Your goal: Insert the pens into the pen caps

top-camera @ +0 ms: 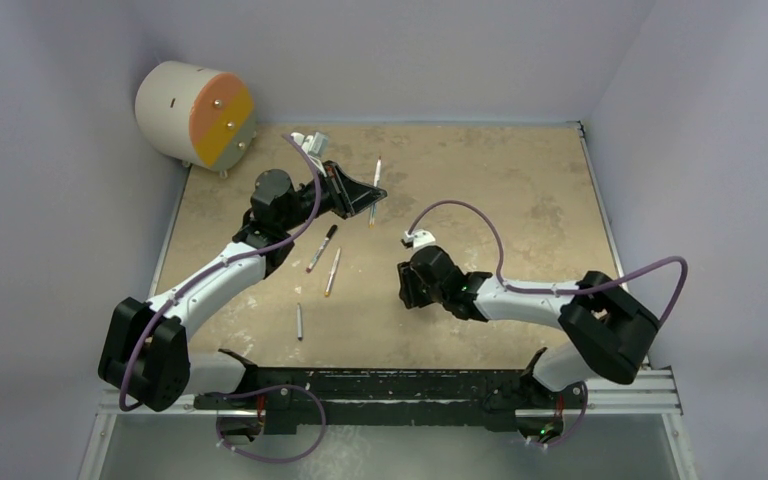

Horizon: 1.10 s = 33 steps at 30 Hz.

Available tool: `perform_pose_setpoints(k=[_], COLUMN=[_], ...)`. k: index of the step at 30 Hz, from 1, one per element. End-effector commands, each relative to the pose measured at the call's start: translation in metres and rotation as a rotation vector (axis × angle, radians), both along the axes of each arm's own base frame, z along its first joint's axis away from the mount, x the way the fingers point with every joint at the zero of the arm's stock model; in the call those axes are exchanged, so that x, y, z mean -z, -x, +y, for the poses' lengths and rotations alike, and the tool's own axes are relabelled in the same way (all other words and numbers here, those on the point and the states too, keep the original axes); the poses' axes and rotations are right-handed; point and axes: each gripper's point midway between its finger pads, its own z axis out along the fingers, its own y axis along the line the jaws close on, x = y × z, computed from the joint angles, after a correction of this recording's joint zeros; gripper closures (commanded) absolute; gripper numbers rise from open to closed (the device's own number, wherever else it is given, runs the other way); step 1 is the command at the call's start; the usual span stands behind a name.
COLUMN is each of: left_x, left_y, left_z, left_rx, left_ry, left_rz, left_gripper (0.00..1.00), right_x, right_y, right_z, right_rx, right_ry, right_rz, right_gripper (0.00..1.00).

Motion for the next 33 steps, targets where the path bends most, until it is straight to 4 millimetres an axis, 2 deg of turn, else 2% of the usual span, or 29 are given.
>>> perform_pose_setpoints(k=[1,5,7,10,15,17,19,20,21,22,23,33], left_x=[-0.016,-0.015,-0.016,-0.016,-0.014,-0.012,-0.012,-0.012,-0.012,-0.011,-0.012,-0.009], left_y=[0.001,0.001,0.001,0.001,0.002,0.001,0.0,0.0,0.0,0.0,0.0,0.002], left_z=[0.002,0.002,0.001,0.001,0.002,0.002,0.001,0.001,0.001,0.0,0.0,0.001], left_rx=[-0.01,-0.008,-0.006,-0.005,-0.007,-0.009,-0.008,-0.007,-0.005,-0.003,-0.001,-0.002], left_ry=[0.018,0.024,0.028,0.03,0.024,0.021,0.021,0.022,0.024,0.027,0.029,0.024], left_rz=[-0.062,-0.058,-0.06,-0.059,-0.057,-0.054,-0.053,-0.053,-0.052,-0.051,-0.05,-0.044], left_gripper=[1.0,1.0,1.0,1.0,1.0,1.0,1.0,1.0,1.0,1.0,1.0,1.0], right_x=[-0.042,-0.062,-0.058,-0.04,-0.032,-0.028,-0.024,-0.023,-0.023,-0.024,-0.023,-0.005], right_y=[-0.014,-0.014,-0.016,-0.011,-0.008,-0.003,0.0,0.001,0.002,0.003,0.004,-0.002], right_z=[0.003,0.001,-0.004,-0.008,-0.008,-0.01,-0.015,-0.017,-0.018,-0.019,-0.019,-0.018], right_rx=[0.028,0.023,0.028,0.019,0.03,0.034,0.053,0.058,0.06,0.06,0.053,0.048], right_ry=[-0.045,-0.067,-0.038,0.005,-0.014,-0.023,-0.017,-0.014,-0.011,-0.014,-0.01,0.052], right_rz=[-0.093,-0.124,-0.127,-0.086,-0.07,-0.055,-0.04,-0.035,-0.032,-0.033,-0.028,-0.012], right_gripper=[0.58,0.58,0.58,0.61,0.88,0.91,0.87,0.79,0.66,0.6,0.57,0.58])
